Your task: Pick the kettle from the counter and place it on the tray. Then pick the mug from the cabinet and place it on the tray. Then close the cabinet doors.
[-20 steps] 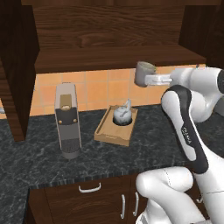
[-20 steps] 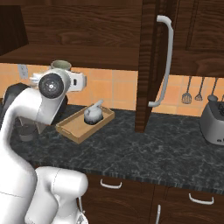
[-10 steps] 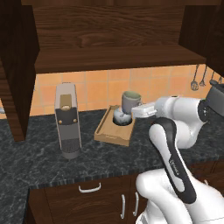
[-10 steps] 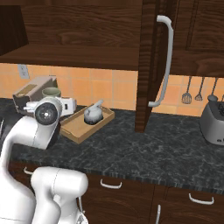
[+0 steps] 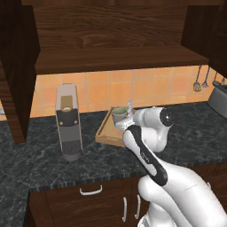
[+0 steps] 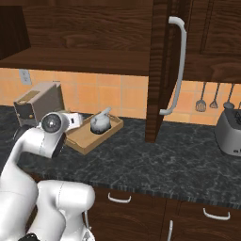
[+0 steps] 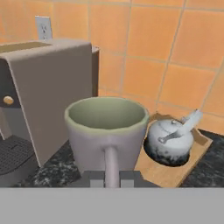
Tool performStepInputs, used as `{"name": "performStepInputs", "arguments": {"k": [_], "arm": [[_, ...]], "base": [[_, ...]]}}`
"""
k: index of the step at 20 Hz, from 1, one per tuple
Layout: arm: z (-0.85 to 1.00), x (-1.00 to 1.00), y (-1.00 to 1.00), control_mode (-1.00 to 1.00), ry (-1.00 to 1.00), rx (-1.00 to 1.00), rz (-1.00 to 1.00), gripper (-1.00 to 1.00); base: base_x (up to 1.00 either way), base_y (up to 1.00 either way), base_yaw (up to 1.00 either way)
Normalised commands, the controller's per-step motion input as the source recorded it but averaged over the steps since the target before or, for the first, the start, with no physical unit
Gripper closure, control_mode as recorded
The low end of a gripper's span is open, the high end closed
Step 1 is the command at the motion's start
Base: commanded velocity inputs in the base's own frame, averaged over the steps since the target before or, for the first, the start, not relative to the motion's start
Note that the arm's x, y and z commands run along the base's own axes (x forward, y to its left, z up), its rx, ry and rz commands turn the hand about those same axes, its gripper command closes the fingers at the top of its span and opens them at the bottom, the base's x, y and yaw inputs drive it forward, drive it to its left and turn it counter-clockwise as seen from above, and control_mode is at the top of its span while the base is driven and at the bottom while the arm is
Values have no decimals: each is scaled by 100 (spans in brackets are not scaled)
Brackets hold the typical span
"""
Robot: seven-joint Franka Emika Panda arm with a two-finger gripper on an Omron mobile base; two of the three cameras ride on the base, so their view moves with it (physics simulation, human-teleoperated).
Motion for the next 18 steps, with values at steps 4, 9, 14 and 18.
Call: {"name": "performStepInputs", "arguments": {"k": [4,9,14,18], "arm": [[-22,76,0,-100,65,-6,20,100],[-37,28,-3,-100,8,0,30,100],[-42,22,-1,-100,-11,0,18,100],[-36,25,0,-100,-7,0,12,100]], "base": [[0,0,0],[0,0,0],[0,0,0],[0,0,0]]}}
